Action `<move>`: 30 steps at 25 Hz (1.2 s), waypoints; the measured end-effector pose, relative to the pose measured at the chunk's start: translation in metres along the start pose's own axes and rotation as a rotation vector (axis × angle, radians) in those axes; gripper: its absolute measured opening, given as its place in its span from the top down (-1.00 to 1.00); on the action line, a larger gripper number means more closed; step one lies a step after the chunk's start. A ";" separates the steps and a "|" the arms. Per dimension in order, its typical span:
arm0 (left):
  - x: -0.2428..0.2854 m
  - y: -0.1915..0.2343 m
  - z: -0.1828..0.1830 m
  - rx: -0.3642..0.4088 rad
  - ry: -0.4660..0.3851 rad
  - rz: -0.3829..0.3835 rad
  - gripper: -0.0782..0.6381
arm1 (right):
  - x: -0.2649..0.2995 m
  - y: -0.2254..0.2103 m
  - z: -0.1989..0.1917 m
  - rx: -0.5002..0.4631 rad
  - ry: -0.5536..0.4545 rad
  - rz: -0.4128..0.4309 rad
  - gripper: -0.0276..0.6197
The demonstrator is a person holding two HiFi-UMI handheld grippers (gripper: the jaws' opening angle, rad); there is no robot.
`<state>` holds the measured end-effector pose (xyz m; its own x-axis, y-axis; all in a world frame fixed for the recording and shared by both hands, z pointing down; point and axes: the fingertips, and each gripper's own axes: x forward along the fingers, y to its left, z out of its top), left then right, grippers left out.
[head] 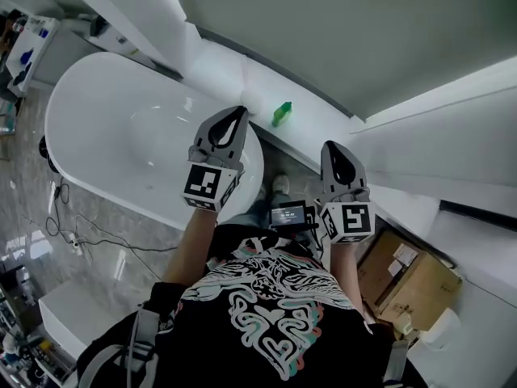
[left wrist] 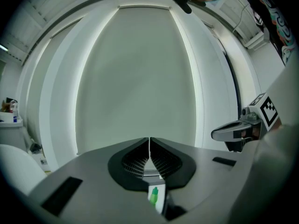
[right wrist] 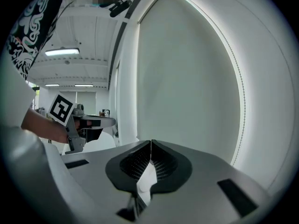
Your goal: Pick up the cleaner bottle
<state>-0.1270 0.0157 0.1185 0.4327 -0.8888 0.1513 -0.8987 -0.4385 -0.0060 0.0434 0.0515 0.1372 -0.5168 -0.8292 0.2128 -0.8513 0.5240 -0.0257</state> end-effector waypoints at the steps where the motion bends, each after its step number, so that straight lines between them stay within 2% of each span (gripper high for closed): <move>1: 0.001 0.001 0.001 0.000 0.000 -0.002 0.72 | 0.002 -0.001 0.001 -0.003 0.000 0.001 0.82; 7: 0.010 0.011 -0.002 -0.006 0.017 0.004 0.72 | 0.018 -0.003 0.007 -0.026 0.015 0.010 0.82; 13: 0.025 0.020 -0.022 -0.017 0.046 0.003 0.72 | 0.038 -0.008 -0.009 -0.030 0.047 0.021 0.82; 20: 0.050 0.029 -0.064 -0.030 0.102 -0.002 0.72 | 0.068 -0.011 -0.044 -0.021 0.089 0.054 0.83; 30: 0.079 0.043 -0.129 -0.031 0.136 0.004 0.72 | 0.117 -0.011 -0.103 -0.029 0.125 0.104 0.82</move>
<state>-0.1404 -0.0563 0.2581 0.4174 -0.8633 0.2837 -0.9030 -0.4289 0.0234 0.0014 -0.0309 0.2631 -0.5854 -0.7406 0.3300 -0.7898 0.6129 -0.0256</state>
